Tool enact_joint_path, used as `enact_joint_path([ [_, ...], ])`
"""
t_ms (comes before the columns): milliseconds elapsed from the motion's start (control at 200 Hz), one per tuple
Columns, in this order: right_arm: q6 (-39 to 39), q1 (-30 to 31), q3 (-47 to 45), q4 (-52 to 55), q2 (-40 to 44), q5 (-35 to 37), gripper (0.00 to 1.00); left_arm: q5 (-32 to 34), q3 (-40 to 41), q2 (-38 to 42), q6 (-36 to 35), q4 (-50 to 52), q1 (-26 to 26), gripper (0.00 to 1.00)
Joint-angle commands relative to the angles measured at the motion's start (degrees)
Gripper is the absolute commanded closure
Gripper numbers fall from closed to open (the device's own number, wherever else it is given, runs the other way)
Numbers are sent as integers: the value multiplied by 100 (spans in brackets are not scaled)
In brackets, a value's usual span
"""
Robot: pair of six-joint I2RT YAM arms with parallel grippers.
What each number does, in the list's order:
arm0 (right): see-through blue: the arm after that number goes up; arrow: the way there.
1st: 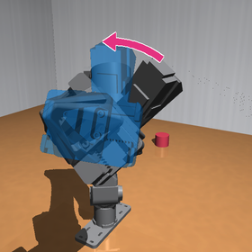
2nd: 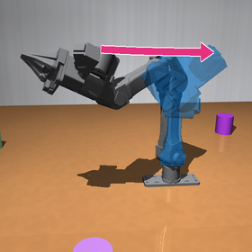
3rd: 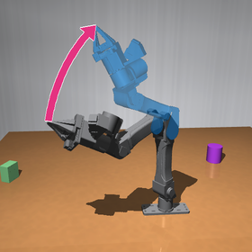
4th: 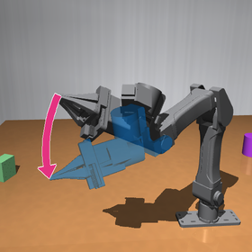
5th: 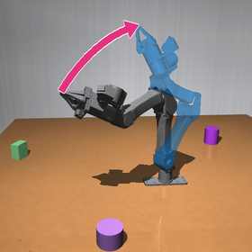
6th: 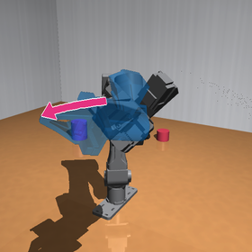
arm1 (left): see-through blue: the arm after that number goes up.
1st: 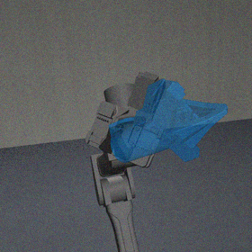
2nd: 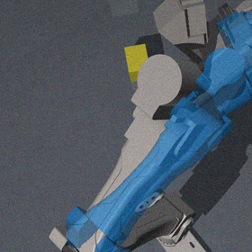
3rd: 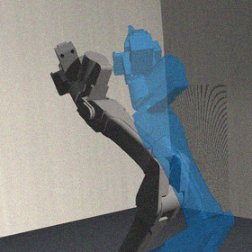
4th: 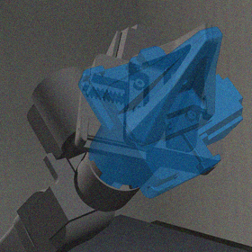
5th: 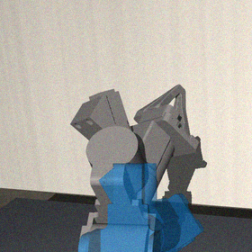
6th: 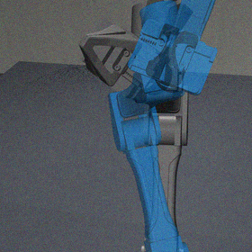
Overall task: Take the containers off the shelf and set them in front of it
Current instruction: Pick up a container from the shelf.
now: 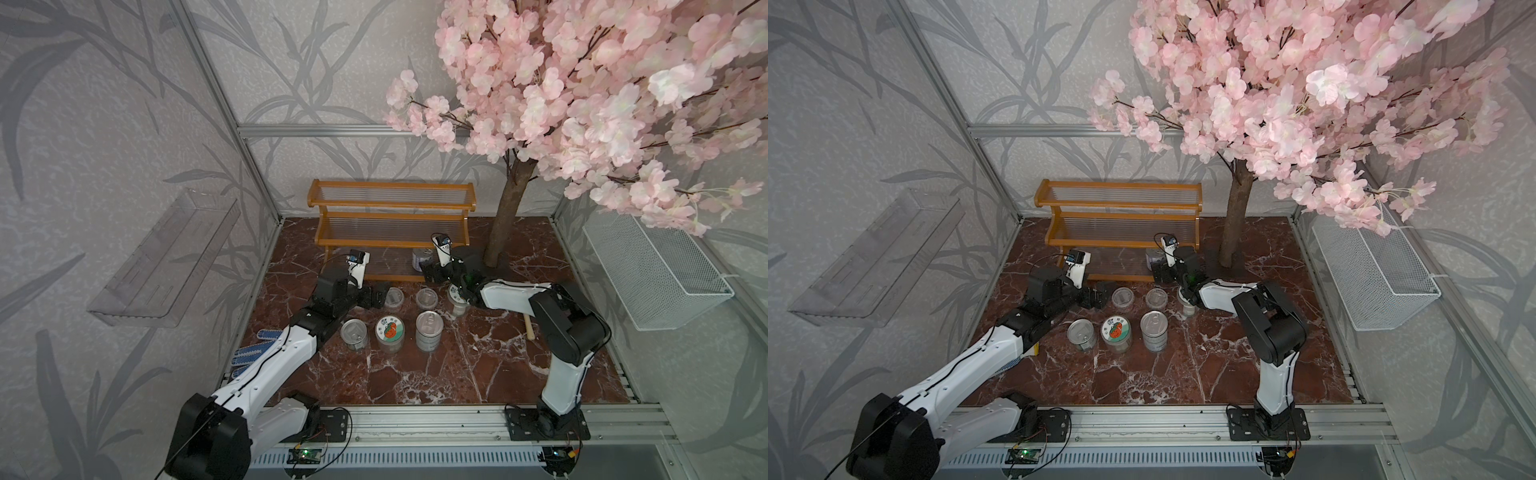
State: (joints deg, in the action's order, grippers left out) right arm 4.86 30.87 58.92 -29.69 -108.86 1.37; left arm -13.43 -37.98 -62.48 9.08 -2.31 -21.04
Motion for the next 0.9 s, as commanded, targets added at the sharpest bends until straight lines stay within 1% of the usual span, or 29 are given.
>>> enact_joint_path([
  [0, 50, 33, 189, -680, -224, -143, 1, -84, 89, -36, 53, -203, 91, 0],
  [105, 34, 37, 250, -829, -391, -193, 1, -105, 105, -54, 33, -165, 133, 0],
  [415, 116, 33, 634, -999, -815, 213, 1, -126, 229, -73, 61, -199, 161, 0],
  [760, 37, 6, 784, -1108, -1061, 37, 0, -182, 214, -205, 78, -193, 185, 0],
  [895, 26, 6, 771, -1191, -1079, -134, 12, -182, 187, -238, 71, -192, 183, 0],
])
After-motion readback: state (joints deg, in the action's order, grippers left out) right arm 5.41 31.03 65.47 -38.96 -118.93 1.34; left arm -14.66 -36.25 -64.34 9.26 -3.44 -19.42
